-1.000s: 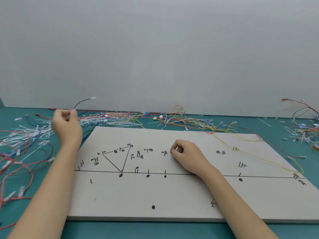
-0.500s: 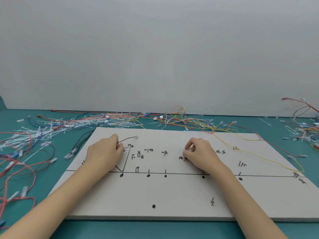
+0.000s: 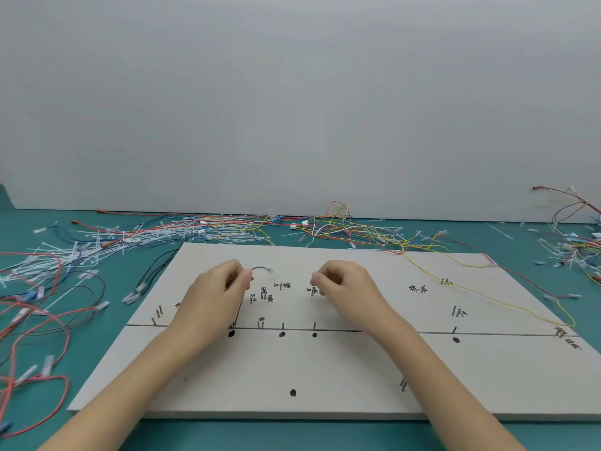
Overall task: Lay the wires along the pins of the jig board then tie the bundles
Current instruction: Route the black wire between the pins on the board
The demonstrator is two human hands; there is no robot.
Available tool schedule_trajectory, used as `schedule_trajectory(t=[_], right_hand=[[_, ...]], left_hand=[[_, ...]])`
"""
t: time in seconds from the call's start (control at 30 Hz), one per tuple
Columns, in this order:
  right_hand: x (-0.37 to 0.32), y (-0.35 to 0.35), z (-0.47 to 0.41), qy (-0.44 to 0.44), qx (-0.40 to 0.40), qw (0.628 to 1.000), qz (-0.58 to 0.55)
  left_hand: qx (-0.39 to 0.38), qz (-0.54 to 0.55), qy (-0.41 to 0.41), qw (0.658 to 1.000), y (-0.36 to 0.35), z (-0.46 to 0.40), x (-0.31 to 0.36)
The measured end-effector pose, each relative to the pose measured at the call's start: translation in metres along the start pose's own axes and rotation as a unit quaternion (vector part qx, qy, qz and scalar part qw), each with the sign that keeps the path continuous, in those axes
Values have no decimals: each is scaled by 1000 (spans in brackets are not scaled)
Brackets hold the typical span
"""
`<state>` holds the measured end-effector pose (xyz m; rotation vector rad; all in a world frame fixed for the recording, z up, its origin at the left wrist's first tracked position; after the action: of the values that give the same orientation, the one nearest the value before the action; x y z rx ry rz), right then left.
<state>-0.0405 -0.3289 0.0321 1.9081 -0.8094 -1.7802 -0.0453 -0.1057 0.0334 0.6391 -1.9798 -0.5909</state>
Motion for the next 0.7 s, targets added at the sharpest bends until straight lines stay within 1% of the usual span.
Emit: schedule_trajectory(t=[0.07,0.2,0.27,0.33,0.43,0.5,0.57,0.67,0.7], right_hand=[[-17,-4,3,32,16,999,11],[-33,-18,4,27,-16,996,-78],[-32,-26,2,-8,-40,988,-147],[-25,-38,-1,-61,-87,971,-213],[-17,-45,-3,-116,-121,949,-266],[-12,-46,-4,-139,-133,923,-333],[-11,-45,-5,-150,-150,886,-412],[-12,-44,-8,-168,-164,829,-508],[-13,-45,-9,-174,-162,818,-524]], left_hand=[[30,57,1,998,4,0,5],[35,135,-15,990,0,6,20],[24,161,-25,986,-6,9,27],[17,175,-34,984,-9,11,29],[6,195,-37,980,-11,10,28],[-13,202,-36,979,-11,9,27],[-46,204,-22,978,-10,7,23],[-123,208,2,970,-10,7,17],[-143,206,7,968,-10,7,16]])
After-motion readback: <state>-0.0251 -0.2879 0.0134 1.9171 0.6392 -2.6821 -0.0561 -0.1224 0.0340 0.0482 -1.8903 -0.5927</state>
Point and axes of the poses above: each hand's wrist, its own z-axis away from the middle knuckle, its own y-axis out of the back of the hand, x = y × z, the point moved 8 cm from there along -z, towards the middle knuckle, and after that the axes turned 11 degrees about -y, right-handed, at the moved point
